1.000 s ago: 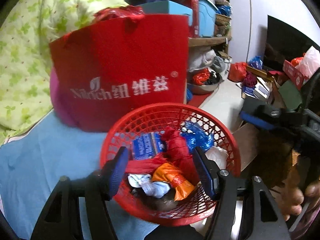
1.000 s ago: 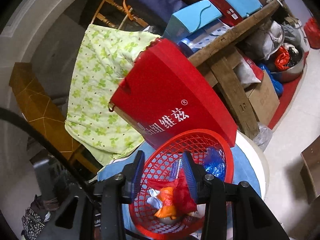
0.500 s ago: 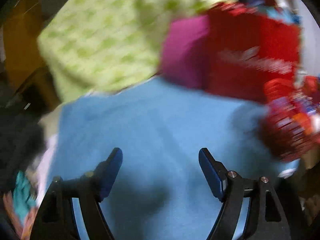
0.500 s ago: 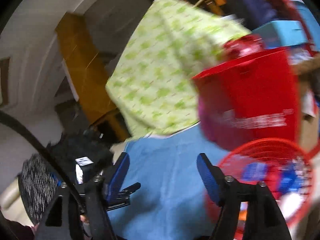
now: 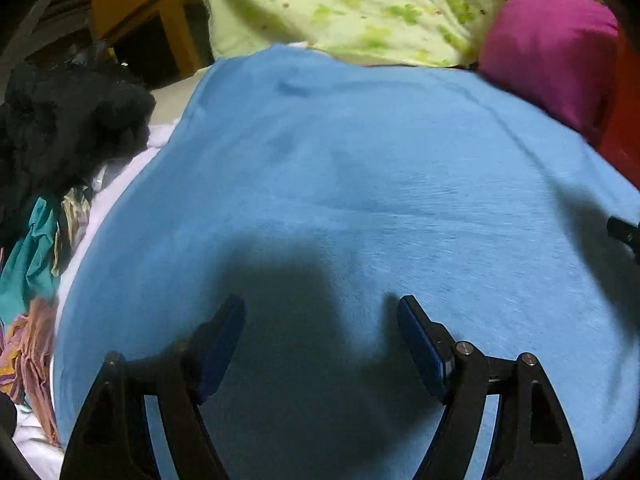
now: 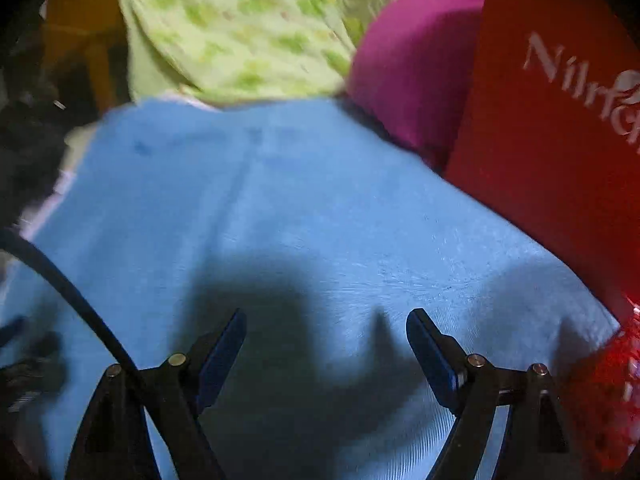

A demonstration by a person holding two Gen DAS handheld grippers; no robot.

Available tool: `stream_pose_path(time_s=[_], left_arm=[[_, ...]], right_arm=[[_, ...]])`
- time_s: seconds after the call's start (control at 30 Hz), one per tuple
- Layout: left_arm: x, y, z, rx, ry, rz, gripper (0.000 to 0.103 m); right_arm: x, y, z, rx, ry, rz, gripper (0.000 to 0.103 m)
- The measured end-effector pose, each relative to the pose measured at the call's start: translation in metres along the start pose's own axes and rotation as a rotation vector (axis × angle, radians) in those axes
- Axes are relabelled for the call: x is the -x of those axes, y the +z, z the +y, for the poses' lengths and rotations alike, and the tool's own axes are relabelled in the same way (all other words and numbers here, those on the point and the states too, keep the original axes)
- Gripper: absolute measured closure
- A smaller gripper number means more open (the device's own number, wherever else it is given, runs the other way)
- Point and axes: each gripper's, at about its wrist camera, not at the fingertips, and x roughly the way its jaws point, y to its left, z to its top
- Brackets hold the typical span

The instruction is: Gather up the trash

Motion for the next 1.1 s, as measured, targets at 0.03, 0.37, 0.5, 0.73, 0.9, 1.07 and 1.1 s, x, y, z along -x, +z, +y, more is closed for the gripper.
stream_pose_path(time_s=[0.03,0.37,0.5,0.73,0.9,1.07,1.1], left_arm=[[-0.003,0.0,0.0,0.01,-0.004,-0.011,0.024],[-0.013,-0.013,0.018,0.158,-0.017,-0.048,0.002],[-0.01,-0.015,0.011,0.134,0.033,-0.064,0.0],[-0.01,-0.015,0.013,0.138,0.033,-0.063,0.0],[-0.008,-0.016,0.011,0.133,0.047,-0.074,0.0],[-0.006,-0.017,0.005,0.109,0.086,-0.088,0.0],[-0.006,-0.017,0.004,0.106,0.091,-0.09,0.0]], right_arm=[[-0.008,0.002,-0.004,-0.017,0.01,0.009,0.015],[-0.013,0.003,-0.003,-0.076,-0.072,-0.017,0.0],[-0.004,-0.01,-0.008,-0.091,-0.048,-0.04,0.0],[-0.002,-0.014,-0.007,-0.101,-0.04,-0.062,0.0],[-0.002,-0.015,-0.007,-0.103,-0.039,-0.062,0.0],[-0.001,-0.015,-0.006,-0.103,-0.039,-0.062,0.0],[-0.002,-0.015,-0.007,-0.103,-0.039,-0.062,0.0]])
